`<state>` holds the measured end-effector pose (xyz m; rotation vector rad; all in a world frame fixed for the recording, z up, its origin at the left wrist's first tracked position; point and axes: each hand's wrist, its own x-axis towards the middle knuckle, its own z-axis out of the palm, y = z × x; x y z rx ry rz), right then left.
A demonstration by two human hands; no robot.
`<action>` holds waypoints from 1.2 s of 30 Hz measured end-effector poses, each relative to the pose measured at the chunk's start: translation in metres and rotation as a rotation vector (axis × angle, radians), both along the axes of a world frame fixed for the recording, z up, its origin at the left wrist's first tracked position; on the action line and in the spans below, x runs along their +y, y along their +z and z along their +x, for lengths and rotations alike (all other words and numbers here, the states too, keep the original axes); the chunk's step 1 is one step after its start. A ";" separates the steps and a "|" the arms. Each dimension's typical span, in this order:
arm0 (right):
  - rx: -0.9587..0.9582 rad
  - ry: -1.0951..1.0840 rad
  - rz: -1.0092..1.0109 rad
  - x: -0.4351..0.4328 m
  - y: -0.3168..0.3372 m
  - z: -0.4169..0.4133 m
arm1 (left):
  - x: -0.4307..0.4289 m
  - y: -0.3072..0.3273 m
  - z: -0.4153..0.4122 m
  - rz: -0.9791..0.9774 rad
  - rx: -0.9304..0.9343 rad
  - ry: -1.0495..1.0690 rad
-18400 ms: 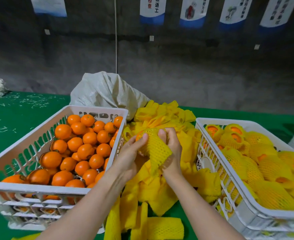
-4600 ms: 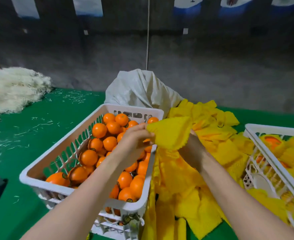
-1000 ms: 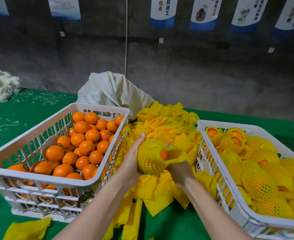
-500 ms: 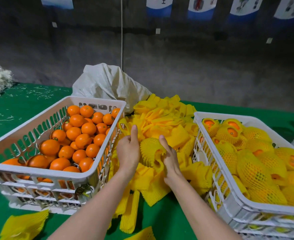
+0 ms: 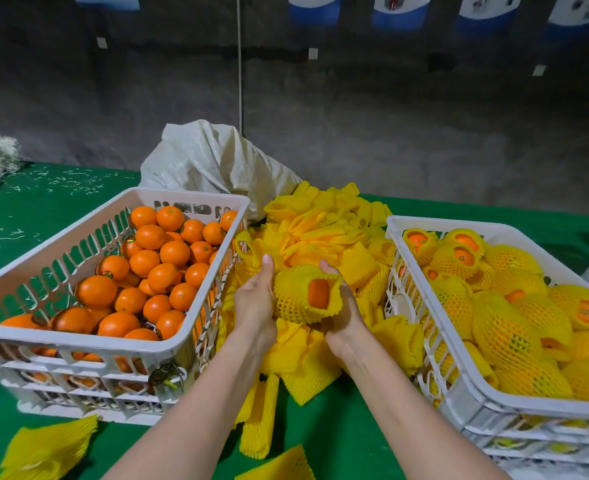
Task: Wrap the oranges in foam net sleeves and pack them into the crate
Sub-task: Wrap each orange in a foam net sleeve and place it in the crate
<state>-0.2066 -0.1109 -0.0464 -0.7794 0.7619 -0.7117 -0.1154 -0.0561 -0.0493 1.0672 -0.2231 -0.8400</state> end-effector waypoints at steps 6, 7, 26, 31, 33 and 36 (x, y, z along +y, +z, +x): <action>-0.092 0.076 0.095 -0.002 0.007 -0.006 | 0.003 0.006 0.009 -0.065 0.045 -0.299; -0.106 0.081 0.096 -0.002 0.007 -0.007 | 0.004 0.007 0.009 -0.055 0.016 -0.329; -0.232 0.121 -0.071 0.003 0.002 -0.010 | 0.003 0.015 0.001 -0.026 -0.317 -0.238; -0.230 0.087 -0.229 0.004 -0.003 -0.010 | 0.004 0.010 -0.008 -0.063 -0.391 -0.081; -0.205 0.070 -0.284 0.003 0.001 -0.010 | 0.006 0.010 -0.007 0.080 -0.165 -0.226; -0.095 0.000 -0.518 -0.001 0.002 -0.015 | 0.011 0.012 -0.007 0.058 0.299 -0.501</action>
